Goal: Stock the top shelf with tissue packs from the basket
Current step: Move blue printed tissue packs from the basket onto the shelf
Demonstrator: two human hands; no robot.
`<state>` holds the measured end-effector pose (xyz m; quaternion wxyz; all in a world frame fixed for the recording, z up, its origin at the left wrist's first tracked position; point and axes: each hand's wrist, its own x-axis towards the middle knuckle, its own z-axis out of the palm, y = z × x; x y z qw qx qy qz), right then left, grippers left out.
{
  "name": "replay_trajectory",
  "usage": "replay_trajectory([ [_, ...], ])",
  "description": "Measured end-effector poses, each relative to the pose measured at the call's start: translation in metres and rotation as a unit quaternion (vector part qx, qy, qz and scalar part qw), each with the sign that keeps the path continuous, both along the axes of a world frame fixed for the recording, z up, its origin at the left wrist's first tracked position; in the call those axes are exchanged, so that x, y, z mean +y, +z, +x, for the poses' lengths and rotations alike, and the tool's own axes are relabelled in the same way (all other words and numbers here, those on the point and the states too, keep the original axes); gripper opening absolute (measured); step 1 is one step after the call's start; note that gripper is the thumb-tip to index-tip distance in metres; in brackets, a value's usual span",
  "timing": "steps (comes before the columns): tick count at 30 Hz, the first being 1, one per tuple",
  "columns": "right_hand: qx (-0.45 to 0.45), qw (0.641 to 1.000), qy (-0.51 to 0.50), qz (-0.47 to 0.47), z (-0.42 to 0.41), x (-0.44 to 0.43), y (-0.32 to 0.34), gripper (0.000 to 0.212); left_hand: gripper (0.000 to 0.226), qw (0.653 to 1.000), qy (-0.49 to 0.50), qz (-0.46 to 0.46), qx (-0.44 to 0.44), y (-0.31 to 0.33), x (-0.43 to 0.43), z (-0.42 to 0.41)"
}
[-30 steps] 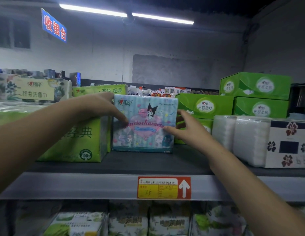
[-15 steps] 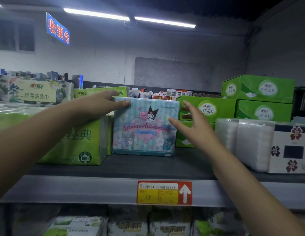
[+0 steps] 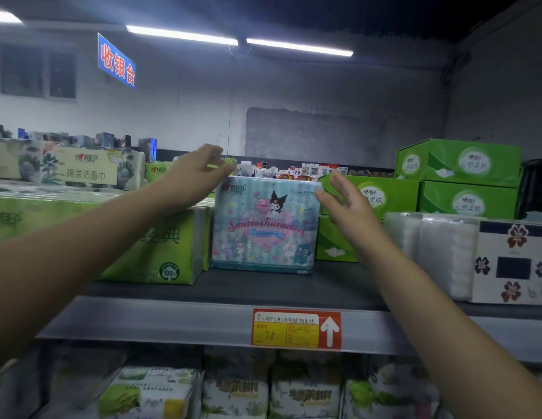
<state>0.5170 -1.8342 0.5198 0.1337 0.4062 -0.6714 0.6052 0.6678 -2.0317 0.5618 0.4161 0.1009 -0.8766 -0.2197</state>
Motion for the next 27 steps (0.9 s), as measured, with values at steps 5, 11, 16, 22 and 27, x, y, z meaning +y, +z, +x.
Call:
replay_trajectory([
  [5, -0.064, 0.997, 0.024, -0.021, -0.001, 0.006, 0.007, 0.061, 0.054, 0.999, -0.010, 0.045, -0.001, 0.008, 0.000, 0.005],
  [11, -0.099, 0.991, 0.074, -0.057, 0.007, 0.018, 0.011, 0.056, 0.049, 0.999, -0.031, 0.033, 0.010, 0.006, 0.009, 0.020],
  [16, -0.069, 0.995, 0.040, -0.062, 0.020, 0.027, 0.011, 0.055, 0.051, 0.995, -0.074, 0.055, 0.045, -0.003, 0.023, 0.036],
  [22, -0.017, 0.998, 0.023, -0.058, 0.042, 0.040, 0.004, 0.054, 0.051, 0.980, -0.119, 0.108, 0.116, -0.023, 0.038, 0.055],
  [27, -0.055, 0.995, 0.030, -0.080, 0.061, 0.047, -0.004, 0.053, 0.054, 0.960, -0.140, 0.182, 0.160, -0.034, 0.044, 0.069],
])
